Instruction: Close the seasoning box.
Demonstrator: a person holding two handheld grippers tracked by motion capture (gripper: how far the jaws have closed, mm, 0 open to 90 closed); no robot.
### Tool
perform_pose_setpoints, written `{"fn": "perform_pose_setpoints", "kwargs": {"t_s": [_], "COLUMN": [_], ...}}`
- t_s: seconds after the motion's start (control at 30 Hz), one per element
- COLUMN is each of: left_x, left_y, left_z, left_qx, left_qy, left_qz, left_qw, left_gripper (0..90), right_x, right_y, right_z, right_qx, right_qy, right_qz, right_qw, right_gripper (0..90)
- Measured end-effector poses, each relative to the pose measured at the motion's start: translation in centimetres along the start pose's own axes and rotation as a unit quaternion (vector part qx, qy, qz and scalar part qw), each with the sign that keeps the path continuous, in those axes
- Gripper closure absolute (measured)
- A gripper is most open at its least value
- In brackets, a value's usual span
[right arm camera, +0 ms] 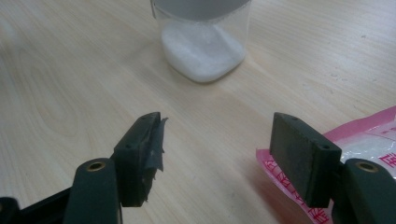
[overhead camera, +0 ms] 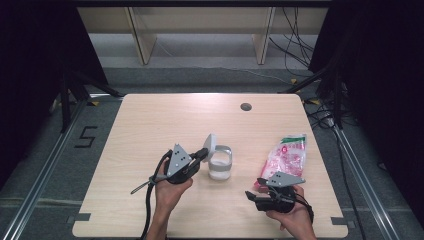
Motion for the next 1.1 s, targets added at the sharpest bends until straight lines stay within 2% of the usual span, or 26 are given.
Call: {"fn": "perform_pose_setpoints", "kwargs": {"t_s": [0.3, 0.4, 0.43, 0.5, 0.57, 0.6, 0.67, 0.83, 0.93, 1.1], "left_x": [0.8, 0.9, 0.9, 0.8, 0.7, 0.7, 0.6, 0.7, 0.7, 1.0], "left_y": [0.0, -0.1, -0.1, -0.3, -0.4, -0.5, -0.7, -1.2, -1.4, -1.6], "left_z": [-0.4, -0.2, -0.2, -0.1, -0.1, 0.0, 0.2, 0.3, 0.5, 0.9], "left_qx": [-0.001, 0.0, 0.003, -0.003, 0.0, -0.003, -0.004, -0.008, -0.01, -0.008], "left_qy": [-0.012, -0.028, -0.03, -0.028, -0.033, -0.033, -0.034, -0.038, -0.037, -0.037], "left_qz": [0.004, 0.006, 0.015, 0.012, 0.02, 0.025, 0.016, 0.029, 0.021, 0.024], "left_qw": [0.9999, 0.9996, 0.9994, 0.9995, 0.9993, 0.9991, 0.9993, 0.9988, 0.999, 0.999], "left_gripper": [84.4, 80.2, 77.6, 72.3, 67.5, 65.3, 58.3, 49.9, 46.7, 39.4], "right_x": [0.0, 0.0, 0.0, 0.0, 0.0, -0.1, 0.0, 0.0, 0.0, 0.0], "right_y": [0.0, 0.0, 0.0, -0.1, -0.1, -0.1, -0.1, -0.1, -0.1, -0.2], "right_z": [0.0, 0.1, 0.1, 0.1, 0.1, 0.1, 0.1, 0.1, 0.1, 0.1], "right_qx": [0.002, 0.001, 0.001, 0.001, 0.001, -0.001, -0.004, -0.004, -0.003, -0.003], "right_qy": [0.001, 0.001, 0.001, 0.002, 0.001, -0.003, 0.0, 0.0, 0.001, 0.0], "right_qz": [0.002, 0.003, 0.003, 0.001, 0.003, -0.007, -0.002, -0.002, -0.003, -0.008], "right_qw": [1.0, 1.0, 1.0, 1.0, 1.0, 1.0, 1.0, 1.0, 1.0, 1.0], "right_gripper": [35.4, 35.4, 35.4, 35.4, 35.4, 35.4, 35.3, 35.3, 35.3, 35.3]}}
Point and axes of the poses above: each handheld gripper's, and its own axes: z roughly backward along the jaws, y roughly out of its top, x roughly to its right, the point moved 4 cm from there along -z, roughly forward along the jaws, and after that the axes turned 6 degrees about -x, right-handed, at the moved point
